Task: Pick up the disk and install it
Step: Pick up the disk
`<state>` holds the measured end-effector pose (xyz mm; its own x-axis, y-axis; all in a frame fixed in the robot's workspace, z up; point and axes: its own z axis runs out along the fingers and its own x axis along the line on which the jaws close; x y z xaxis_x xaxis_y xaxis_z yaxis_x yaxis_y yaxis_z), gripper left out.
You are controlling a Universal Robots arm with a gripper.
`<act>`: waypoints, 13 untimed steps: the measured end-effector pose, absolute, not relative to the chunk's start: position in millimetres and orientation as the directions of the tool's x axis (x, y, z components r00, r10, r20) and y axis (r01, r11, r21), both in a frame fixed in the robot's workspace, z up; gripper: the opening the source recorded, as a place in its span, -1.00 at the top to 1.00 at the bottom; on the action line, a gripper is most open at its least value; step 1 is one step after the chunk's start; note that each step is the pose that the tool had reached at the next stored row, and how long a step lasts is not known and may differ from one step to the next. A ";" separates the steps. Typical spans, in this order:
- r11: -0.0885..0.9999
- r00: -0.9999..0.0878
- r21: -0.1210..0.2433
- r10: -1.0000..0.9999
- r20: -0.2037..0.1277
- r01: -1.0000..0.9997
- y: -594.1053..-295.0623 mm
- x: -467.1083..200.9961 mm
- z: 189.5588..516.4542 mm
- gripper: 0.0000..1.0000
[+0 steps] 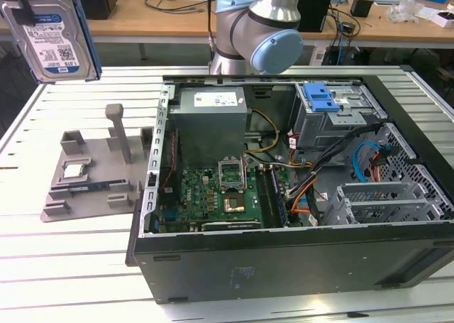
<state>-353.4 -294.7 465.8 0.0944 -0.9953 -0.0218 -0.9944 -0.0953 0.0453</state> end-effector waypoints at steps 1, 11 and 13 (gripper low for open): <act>-0.095 0.094 0.045 -0.995 -0.022 -0.994 -294.7 -353.4 467.3 0.26; -0.095 0.094 0.045 -0.995 -0.022 -0.994 -294.3 -353.4 494.4 0.26; -0.095 0.094 0.045 -0.995 -0.022 -0.994 -294.2 -353.3 502.5 0.26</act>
